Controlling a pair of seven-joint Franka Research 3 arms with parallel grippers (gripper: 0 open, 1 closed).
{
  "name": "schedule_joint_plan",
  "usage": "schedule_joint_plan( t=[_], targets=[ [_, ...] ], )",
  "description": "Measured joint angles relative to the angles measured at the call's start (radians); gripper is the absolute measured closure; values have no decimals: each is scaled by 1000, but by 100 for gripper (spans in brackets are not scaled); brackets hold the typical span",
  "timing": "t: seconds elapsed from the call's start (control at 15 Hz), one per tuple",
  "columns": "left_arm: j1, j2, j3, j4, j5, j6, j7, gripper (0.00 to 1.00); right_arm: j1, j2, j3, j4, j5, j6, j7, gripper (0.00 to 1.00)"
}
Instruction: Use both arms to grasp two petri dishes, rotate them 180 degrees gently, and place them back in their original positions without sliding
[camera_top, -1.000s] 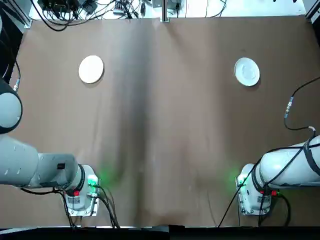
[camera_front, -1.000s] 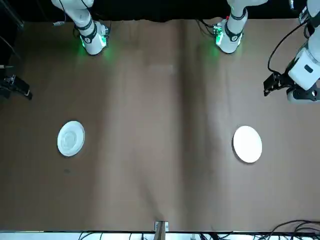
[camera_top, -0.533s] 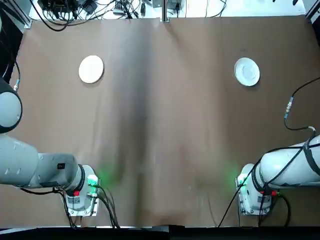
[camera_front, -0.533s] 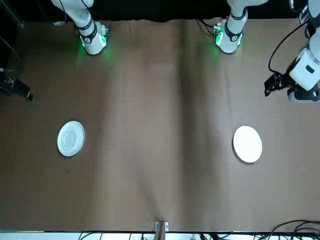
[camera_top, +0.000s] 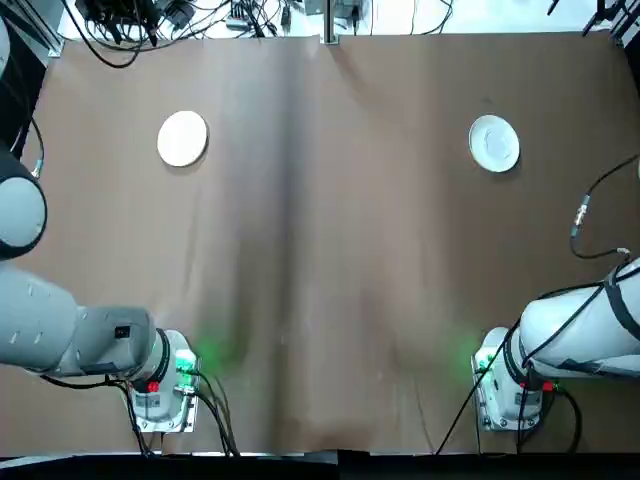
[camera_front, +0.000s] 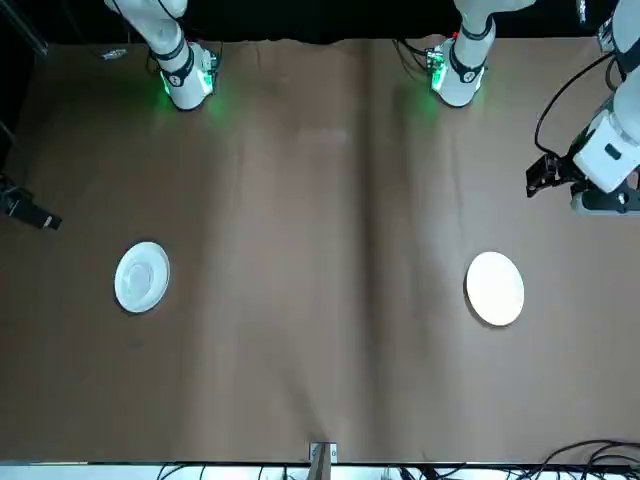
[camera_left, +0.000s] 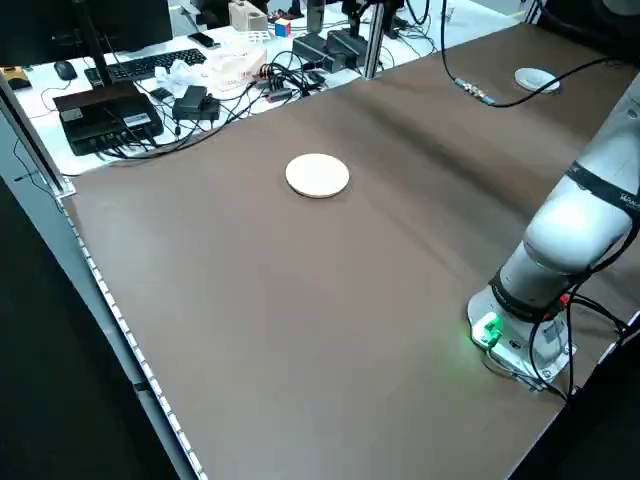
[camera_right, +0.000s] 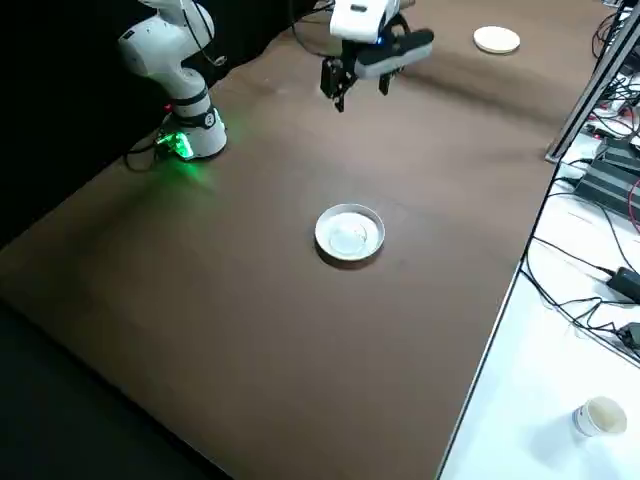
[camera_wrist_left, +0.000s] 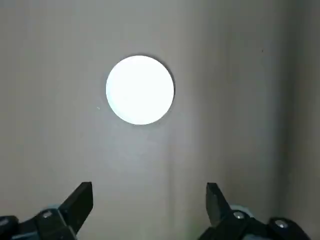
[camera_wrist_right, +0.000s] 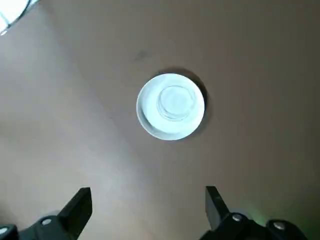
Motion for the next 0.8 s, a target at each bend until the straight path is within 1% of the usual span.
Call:
schedule_joint_plan(
  t=[0.2,0.33,0.53,0.67,0.8],
  targets=[
    [0,26,0,-12,0,49,76,0,-8,37,0,-14,0,45,123,0],
    [0,34,0,-45,0,106,124,0,-8,61,2,-34,-4,100,215,0],
    [3,52,0,-85,0,168,233,0,-8,81,2,-111,-6,219,269,0],
    [20,63,0,-99,0,211,320,0,-10,89,0,-167,-6,303,345,0],
    [37,68,1,-120,0,257,404,0,-11,107,0,-196,-6,329,460,0]
  ],
)
